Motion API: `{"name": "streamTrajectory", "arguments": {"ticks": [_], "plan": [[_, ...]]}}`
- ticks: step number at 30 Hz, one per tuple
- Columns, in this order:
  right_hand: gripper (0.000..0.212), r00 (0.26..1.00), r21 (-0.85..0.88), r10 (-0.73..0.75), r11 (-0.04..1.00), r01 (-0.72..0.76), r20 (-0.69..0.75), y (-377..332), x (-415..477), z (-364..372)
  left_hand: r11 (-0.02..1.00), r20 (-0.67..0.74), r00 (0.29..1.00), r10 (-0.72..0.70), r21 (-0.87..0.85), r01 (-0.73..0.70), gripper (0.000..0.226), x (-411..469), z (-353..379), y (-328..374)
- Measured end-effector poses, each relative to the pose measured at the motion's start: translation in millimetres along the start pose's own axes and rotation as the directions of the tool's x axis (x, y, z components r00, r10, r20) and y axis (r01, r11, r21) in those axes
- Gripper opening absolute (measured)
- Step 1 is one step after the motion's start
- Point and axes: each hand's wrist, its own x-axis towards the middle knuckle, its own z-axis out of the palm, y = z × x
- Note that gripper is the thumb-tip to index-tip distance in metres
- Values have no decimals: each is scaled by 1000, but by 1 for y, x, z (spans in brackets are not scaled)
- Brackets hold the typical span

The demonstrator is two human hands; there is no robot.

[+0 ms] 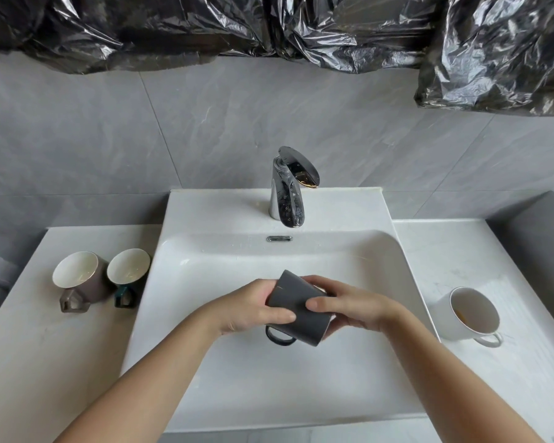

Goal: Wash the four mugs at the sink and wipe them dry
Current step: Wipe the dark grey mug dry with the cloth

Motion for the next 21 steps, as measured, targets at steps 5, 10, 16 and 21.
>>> {"name": "streamTrajectory", "arguments": {"ticks": [5,10,16,21], "plan": [[70,999,-93,-44,995,42,-23,0,2,7,1000,13,1000,2,26,-3,35,4,-5,2],[92,893,-595,-365,790,148,-263,15,0,13,986,-77,997,18,-162,-30,81,-2,-21,-3],[87,793,-31,-333,928,370,-511,36,-9,21,883,-495,862,107,-351,-311,47,-20,-35,-1],[104,850,443,-226,774,453,-475,32,-9,44,933,-713,676,187,-87,-349,51,-21,-8,-20]]}}
